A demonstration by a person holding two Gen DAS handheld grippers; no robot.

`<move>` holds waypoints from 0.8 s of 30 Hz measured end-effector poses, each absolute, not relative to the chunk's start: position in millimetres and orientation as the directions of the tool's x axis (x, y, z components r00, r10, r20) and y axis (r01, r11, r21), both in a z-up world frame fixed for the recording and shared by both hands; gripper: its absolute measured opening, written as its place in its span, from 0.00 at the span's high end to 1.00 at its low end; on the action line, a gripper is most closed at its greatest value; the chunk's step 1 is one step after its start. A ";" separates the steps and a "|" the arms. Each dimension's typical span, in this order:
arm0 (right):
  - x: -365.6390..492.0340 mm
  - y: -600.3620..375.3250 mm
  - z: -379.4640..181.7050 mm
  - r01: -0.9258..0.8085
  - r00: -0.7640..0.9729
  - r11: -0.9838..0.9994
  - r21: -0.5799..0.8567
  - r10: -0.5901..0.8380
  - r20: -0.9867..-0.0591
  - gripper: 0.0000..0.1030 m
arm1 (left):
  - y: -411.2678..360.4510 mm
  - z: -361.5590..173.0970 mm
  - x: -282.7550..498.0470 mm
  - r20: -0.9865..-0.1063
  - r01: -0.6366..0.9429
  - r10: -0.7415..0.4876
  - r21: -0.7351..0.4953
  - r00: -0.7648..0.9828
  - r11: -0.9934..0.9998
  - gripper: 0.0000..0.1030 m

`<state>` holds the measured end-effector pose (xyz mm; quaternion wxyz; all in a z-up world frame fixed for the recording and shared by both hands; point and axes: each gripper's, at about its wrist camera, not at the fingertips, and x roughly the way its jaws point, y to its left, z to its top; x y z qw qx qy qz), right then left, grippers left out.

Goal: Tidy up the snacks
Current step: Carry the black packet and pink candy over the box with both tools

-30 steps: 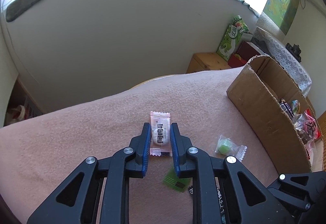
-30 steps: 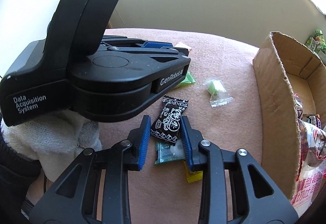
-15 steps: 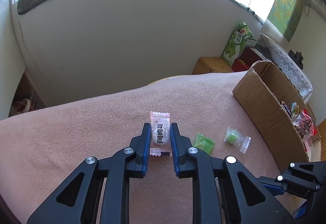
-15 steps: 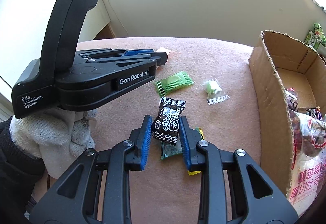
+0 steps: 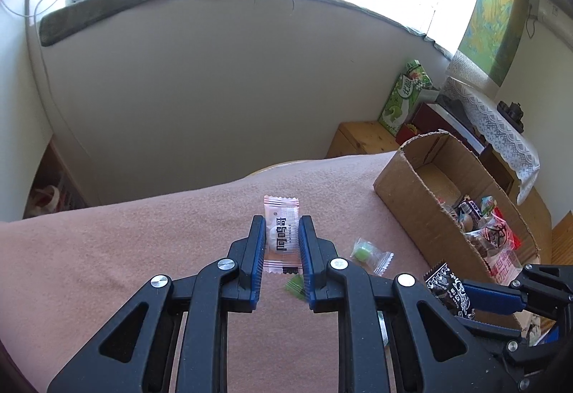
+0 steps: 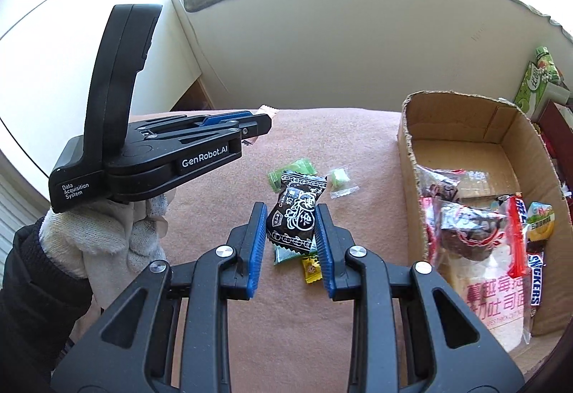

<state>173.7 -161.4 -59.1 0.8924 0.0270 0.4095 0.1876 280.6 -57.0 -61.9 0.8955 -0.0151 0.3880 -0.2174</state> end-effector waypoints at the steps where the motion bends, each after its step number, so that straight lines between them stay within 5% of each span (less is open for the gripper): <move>1: 171.4 -166.3 -52.0 -0.309 0.602 0.929 0.202 0.356 -0.715 0.73 | -59.7 -58.8 279.6 -0.684 0.381 -0.408 -0.201 0.605 0.902 0.84; 24: 179.4 -290.4 -12.3 -0.119 0.706 0.981 0.150 0.190 -0.683 0.73 | -160.2 -29.3 259.9 -0.635 0.502 -0.505 -0.207 0.584 0.840 0.84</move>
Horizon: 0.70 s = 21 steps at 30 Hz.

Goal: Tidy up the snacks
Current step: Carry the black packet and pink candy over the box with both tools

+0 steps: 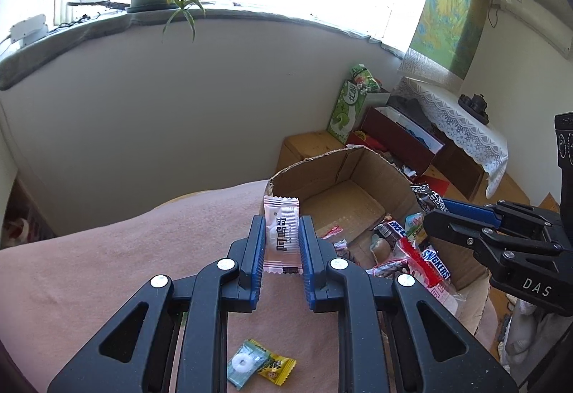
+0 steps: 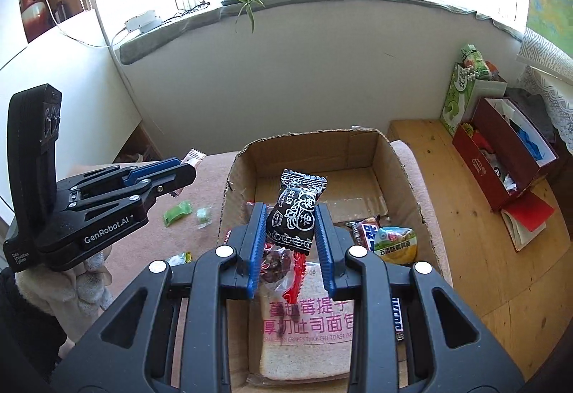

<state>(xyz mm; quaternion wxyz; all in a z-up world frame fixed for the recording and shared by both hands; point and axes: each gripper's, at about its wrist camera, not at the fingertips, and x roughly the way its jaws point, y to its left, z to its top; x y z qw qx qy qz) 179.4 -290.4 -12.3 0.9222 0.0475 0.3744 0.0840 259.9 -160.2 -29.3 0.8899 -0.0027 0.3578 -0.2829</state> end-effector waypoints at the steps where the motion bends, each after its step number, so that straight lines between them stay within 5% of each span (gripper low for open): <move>1: 181.0 -292.4 -13.1 -0.115 0.707 0.982 0.148 0.186 -0.683 0.73 | -163.0 -29.0 260.1 -0.635 0.503 -0.507 -0.208 0.582 0.839 0.84; 21: 213.0 -324.6 -30.1 -0.077 0.688 0.981 0.175 0.180 -0.703 0.73 | -203.2 -31.4 257.8 -0.640 0.542 -0.529 -0.203 0.557 0.816 0.83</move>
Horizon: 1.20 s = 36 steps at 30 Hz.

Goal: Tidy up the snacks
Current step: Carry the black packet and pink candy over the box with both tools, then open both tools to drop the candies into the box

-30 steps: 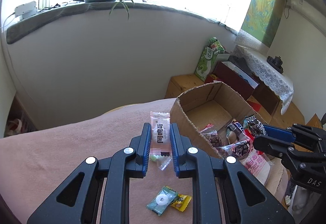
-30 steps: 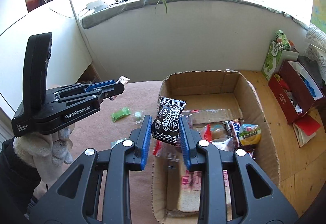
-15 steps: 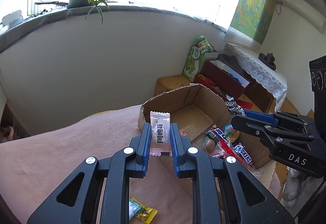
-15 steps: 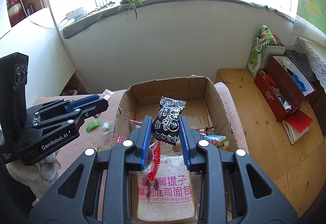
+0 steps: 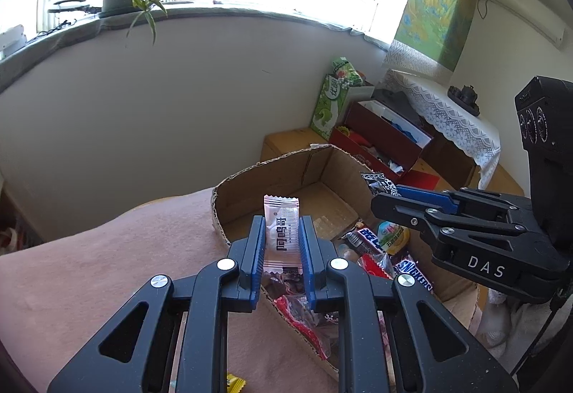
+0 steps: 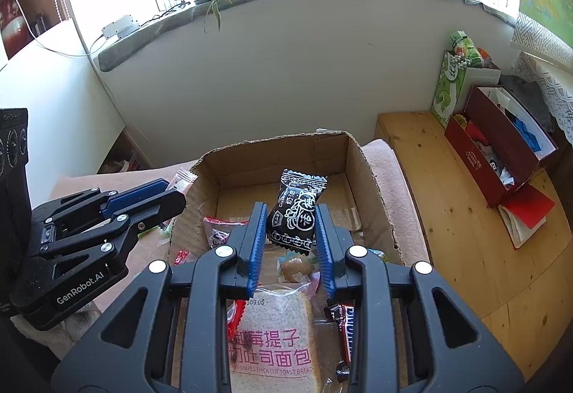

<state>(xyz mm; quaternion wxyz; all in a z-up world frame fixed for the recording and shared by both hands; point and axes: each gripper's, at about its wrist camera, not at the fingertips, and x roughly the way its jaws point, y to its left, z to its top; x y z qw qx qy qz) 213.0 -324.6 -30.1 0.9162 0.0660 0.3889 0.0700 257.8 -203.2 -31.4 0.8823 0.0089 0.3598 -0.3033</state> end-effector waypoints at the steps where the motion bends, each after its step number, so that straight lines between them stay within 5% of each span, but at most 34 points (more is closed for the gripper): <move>1: 213.5 -326.0 -31.2 -0.075 0.686 0.981 0.177 0.179 -0.705 0.73 | -204.5 -31.0 257.8 -0.640 0.541 -0.529 -0.203 0.557 0.816 0.83; 12: 213.8 -335.0 -35.9 -0.058 0.680 0.982 0.179 0.170 -0.713 0.69 | -210.5 -29.3 254.9 -0.645 0.548 -0.526 -0.194 0.554 0.814 0.78; 17: 211.9 -338.0 -35.2 -0.036 0.690 0.984 0.173 0.150 -0.708 0.49 | -211.3 -27.7 252.4 -0.643 0.549 -0.523 -0.187 0.559 0.815 0.63; 22: 208.5 -339.7 -30.6 -0.018 0.704 0.987 0.160 0.126 -0.699 0.39 | -208.7 -25.4 250.0 -0.637 0.545 -0.517 -0.175 0.573 0.820 0.62; 36: 192.2 -329.3 -19.0 -0.022 0.719 0.988 0.153 0.122 -0.685 0.30 | -189.4 -12.8 234.4 -0.615 0.531 -0.508 -0.167 0.603 0.831 0.62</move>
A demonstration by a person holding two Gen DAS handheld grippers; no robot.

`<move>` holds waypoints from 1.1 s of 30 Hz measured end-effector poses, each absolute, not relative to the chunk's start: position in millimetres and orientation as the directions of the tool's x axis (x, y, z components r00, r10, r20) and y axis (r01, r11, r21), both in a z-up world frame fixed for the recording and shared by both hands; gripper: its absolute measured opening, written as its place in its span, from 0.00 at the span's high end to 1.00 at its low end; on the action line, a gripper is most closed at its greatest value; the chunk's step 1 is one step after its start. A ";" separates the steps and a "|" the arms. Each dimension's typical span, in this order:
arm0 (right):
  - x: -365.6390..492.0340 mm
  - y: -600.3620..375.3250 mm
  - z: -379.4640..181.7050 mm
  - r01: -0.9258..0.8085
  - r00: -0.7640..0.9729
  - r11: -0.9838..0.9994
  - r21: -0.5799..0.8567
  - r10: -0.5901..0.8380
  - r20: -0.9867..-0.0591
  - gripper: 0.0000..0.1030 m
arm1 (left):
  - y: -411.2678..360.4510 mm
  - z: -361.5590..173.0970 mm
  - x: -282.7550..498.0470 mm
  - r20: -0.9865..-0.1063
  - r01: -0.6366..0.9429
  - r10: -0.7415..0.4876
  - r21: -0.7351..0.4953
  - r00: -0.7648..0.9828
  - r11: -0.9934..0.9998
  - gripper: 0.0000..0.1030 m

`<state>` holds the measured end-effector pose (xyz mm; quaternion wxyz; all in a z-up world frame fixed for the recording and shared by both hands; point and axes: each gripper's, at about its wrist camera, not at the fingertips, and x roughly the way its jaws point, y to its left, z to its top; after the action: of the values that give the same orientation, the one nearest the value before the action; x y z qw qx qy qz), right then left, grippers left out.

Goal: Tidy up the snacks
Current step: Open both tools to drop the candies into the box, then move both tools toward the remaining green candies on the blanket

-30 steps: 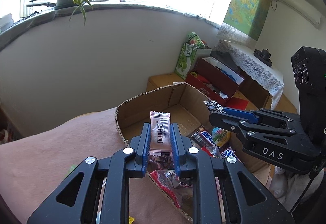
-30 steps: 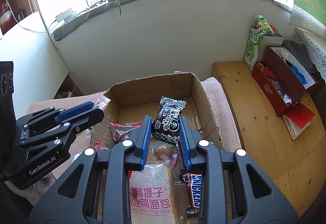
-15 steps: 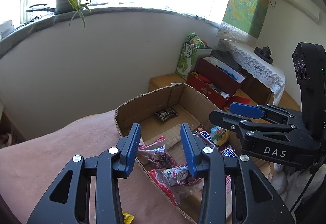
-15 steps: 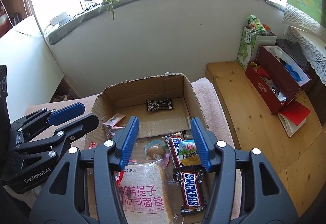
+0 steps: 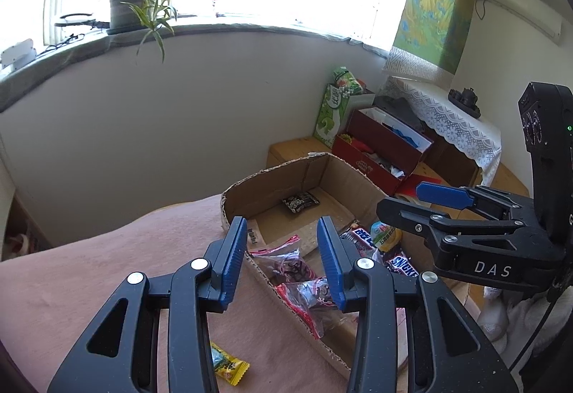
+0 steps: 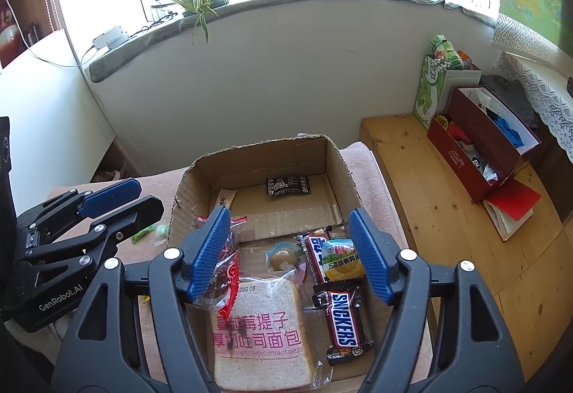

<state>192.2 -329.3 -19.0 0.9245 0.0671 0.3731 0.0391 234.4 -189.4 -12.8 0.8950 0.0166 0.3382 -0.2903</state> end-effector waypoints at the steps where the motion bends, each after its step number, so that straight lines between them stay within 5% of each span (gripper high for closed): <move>1: 191.2 -327.6 -18.2 -0.024 0.719 0.988 0.153 0.123 -0.684 0.30 | -187.6 -11.6 234.0 -0.614 0.530 -0.508 -0.166 0.605 0.832 0.62; 7: 184.2 -314.7 -13.9 -0.040 0.724 0.989 0.142 0.127 -0.678 0.18 | -175.6 -8.1 229.3 -0.604 0.521 -0.504 -0.166 0.617 0.837 0.62; 33: 142.8 -198.2 -12.0 -0.254 0.693 0.950 0.179 0.308 -0.652 0.16 | -47.0 -49.2 227.5 -0.669 0.381 -0.418 -0.212 0.615 0.900 0.62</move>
<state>142.8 -198.2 -12.0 0.9193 0.0374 0.3606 0.1530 227.5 -47.0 -49.2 0.8982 -0.0242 0.3785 -0.2224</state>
